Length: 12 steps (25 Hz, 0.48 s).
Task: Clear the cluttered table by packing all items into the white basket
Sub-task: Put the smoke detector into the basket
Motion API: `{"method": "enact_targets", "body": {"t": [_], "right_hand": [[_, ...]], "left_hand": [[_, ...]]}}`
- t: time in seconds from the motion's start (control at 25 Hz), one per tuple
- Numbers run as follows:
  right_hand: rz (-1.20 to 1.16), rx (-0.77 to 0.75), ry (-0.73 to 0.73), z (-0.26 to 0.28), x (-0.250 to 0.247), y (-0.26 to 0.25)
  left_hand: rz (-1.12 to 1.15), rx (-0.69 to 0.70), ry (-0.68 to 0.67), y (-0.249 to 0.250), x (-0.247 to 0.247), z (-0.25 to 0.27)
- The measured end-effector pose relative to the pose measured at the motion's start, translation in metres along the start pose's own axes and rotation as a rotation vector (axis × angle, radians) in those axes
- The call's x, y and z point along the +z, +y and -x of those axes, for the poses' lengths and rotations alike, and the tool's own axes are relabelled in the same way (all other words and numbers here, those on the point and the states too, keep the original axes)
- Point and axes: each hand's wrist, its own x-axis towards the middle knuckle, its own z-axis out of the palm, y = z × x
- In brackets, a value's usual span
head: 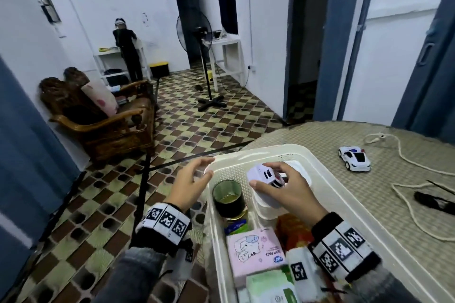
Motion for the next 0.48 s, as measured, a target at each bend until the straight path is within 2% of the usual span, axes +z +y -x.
{"method": "enact_targets", "body": {"t": [0.24, 0.48], "right_hand": [[0.094, 0.081, 0.190, -0.015, 0.044, -0.010], [0.043, 0.207, 0.330, -0.012, 0.080, -0.004]], "left_hand": [[0.070, 0.027, -0.210, -0.062, 0.007, -0.065], [0.107, 0.067, -0.433, -0.068, 0.036, -0.115]]}}
